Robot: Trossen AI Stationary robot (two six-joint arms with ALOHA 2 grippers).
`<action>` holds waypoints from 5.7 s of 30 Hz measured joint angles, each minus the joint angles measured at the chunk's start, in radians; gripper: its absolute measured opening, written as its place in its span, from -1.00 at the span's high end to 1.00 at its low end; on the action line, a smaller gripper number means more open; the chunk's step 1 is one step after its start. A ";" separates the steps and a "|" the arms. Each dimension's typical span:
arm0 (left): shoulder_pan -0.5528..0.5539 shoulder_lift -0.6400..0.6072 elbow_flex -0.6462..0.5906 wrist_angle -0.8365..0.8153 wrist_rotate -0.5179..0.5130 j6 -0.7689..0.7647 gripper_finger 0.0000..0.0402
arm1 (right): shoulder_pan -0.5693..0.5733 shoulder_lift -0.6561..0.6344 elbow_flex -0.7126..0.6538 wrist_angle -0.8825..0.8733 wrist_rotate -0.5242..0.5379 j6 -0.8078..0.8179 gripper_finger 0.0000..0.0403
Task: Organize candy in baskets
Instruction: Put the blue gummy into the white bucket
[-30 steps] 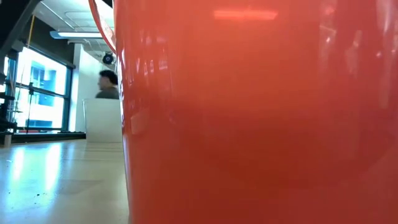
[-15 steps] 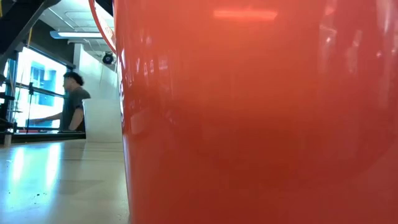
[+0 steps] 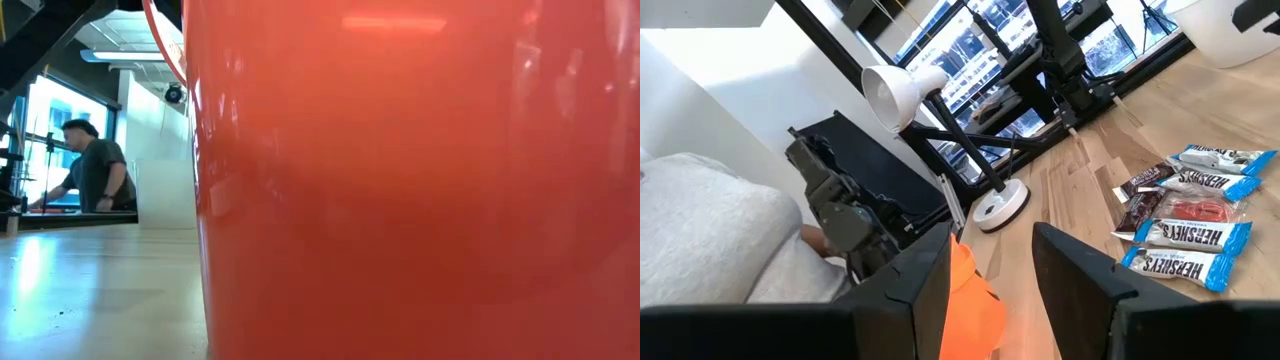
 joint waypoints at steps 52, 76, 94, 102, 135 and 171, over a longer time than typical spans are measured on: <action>-0.014 -0.088 -0.003 -0.180 0.025 0.158 0.98 | 0.000 0.000 0.000 0.000 0.000 0.000 0.32; 0.079 -0.468 -0.003 -0.581 -0.542 -0.093 0.99 | 0.000 0.000 0.000 0.000 0.000 0.000 0.32; 0.140 -0.467 -0.047 -0.515 -0.398 -0.065 0.55 | 0.000 0.000 0.000 0.000 0.000 0.000 0.32; 0.073 -0.467 -0.047 -0.254 -0.313 0.170 0.54 | 0.000 0.000 0.000 0.000 0.000 0.000 0.32; 0.069 -0.065 0.095 -0.118 -0.002 0.344 0.15 | 0.000 0.000 0.000 0.000 0.000 0.000 0.32; 0.048 -0.054 0.095 0.065 -0.145 0.428 0.12 | 0.000 0.000 0.000 0.000 0.000 0.000 0.32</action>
